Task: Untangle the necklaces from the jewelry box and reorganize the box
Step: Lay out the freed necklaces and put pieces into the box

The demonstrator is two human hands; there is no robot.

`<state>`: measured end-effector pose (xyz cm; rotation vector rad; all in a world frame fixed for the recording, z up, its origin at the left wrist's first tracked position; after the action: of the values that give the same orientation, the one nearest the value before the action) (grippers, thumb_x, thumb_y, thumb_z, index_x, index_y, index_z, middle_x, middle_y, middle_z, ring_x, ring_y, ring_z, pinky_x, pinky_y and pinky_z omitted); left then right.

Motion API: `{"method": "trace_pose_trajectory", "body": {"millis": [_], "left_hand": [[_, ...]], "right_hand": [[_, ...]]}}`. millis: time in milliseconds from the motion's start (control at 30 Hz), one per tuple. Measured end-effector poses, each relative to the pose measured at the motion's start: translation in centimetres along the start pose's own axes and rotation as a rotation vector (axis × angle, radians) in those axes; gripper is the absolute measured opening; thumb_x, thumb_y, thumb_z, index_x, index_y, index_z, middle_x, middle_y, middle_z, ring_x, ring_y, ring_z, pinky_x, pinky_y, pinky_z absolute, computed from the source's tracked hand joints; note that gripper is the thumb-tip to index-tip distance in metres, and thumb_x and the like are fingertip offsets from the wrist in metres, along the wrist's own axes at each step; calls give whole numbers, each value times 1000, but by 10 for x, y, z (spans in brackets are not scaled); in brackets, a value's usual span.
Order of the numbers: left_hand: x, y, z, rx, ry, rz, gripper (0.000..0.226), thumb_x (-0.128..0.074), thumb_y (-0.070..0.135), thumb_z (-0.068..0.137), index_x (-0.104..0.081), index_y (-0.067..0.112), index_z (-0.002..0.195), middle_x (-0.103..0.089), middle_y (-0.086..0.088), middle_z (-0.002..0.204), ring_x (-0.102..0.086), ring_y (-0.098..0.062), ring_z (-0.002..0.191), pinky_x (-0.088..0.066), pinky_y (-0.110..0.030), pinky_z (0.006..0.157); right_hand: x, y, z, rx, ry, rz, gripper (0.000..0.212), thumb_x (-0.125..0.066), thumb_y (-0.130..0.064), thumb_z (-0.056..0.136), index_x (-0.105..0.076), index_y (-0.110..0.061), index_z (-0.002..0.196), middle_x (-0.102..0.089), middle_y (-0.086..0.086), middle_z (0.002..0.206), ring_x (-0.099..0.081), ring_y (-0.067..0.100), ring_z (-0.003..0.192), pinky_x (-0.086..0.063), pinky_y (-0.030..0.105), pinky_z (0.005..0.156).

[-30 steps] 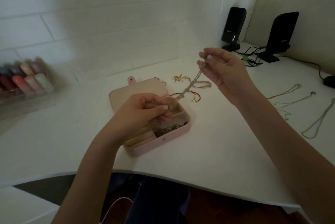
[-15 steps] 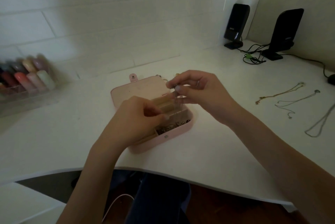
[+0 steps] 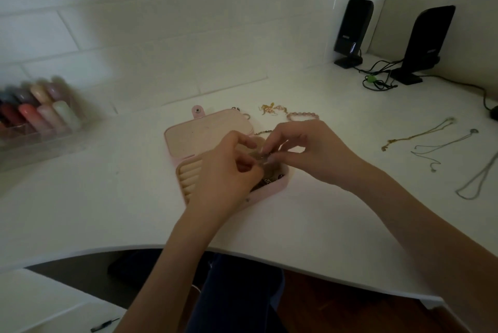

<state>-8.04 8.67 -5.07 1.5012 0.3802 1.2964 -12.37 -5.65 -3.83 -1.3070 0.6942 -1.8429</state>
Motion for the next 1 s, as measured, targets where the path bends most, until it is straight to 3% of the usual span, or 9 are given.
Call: {"method": "trace_pose_trajectory", "body": {"millis": [167, 267, 333, 433, 467, 567, 733, 900, 1000], "left_hand": [[0, -1, 0, -56, 34, 79, 24, -65, 5, 76, -57, 27, 80, -62, 11, 73, -57, 5, 70, -41, -4, 56], [-4, 3, 0, -106, -11, 91, 27, -63, 3, 77, -59, 28, 86, -62, 16, 75, -57, 9, 74, -40, -1, 61], [-9, 5, 1, -117, -62, 24, 34, -66, 7, 78, -57, 31, 99, -64, 20, 84, -60, 11, 84, -41, -1, 71], [-18, 4, 1, -77, -131, -137, 41, -72, 15, 79, -51, 29, 112, -72, 10, 89, -67, 0, 87, -52, -21, 82], [-18, 3, 1, -50, -132, -207, 43, -73, 13, 79, -51, 26, 113, -73, 5, 86, -69, -3, 84, -54, -23, 80], [-14, 2, 1, 32, -126, -332, 37, -72, 5, 80, -52, 17, 110, -73, 1, 72, -69, -3, 70, -49, -10, 63], [-2, -7, 8, 35, -102, -355, 11, -64, 6, 87, -65, 5, 98, -73, -2, 67, -69, -12, 61, -52, -15, 63], [1, 2, 5, -39, 2, -255, 6, -61, 9, 90, -63, 14, 93, -71, 5, 75, -66, -12, 51, -50, -15, 53], [0, 8, 0, -130, 52, -118, 4, -57, 15, 94, -57, 19, 95, -67, 12, 78, -61, -9, 44, -49, -22, 44]], "right_hand": [[1, 1, -7, 38, -88, -138, 25, -67, 6, 80, -68, -12, 97, -69, -2, 90, -63, 10, 87, -54, 29, 80], [3, 4, -11, -11, -49, -13, 29, -69, 8, 78, -67, -14, 96, -68, -2, 90, -65, 12, 88, -56, 32, 80], [2, 4, -9, -33, 2, 126, 31, -70, 11, 75, -67, -16, 91, -68, -4, 89, -64, 15, 89, -57, 36, 80], [-1, 2, -8, -34, 20, 244, 40, -68, 16, 74, -65, -19, 93, -68, -9, 91, -63, 20, 92, -57, 32, 82], [-2, 1, -8, -35, 15, 245, 44, -66, 17, 74, -65, -21, 95, -69, -8, 92, -63, 19, 92, -56, 31, 83], [3, 1, -9, -39, 26, 204, 50, -65, 17, 75, -64, -24, 104, -66, 1, 100, -62, 16, 87, -56, 32, 83], [9, 0, -10, -31, 13, 153, 53, -69, 15, 74, -63, -25, 109, -61, -4, 103, -61, 17, 78, -56, 28, 80], [4, -3, -11, -55, -29, 109, 52, -67, 13, 76, -66, -30, 104, -64, -13, 105, -61, 15, 76, -57, 31, 79], [3, 0, -11, -76, -23, 58, 48, -66, 9, 78, -66, -34, 101, -64, -17, 104, -60, 11, 74, -57, 31, 77]]}}
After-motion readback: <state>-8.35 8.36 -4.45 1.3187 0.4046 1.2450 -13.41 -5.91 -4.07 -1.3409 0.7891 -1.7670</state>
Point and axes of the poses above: each hand's wrist, its own z-axis towards the middle knuckle, its own x-axis out of the back of the hand, y = z × x, the point moved 5 cm from there along z, towards the middle knuckle
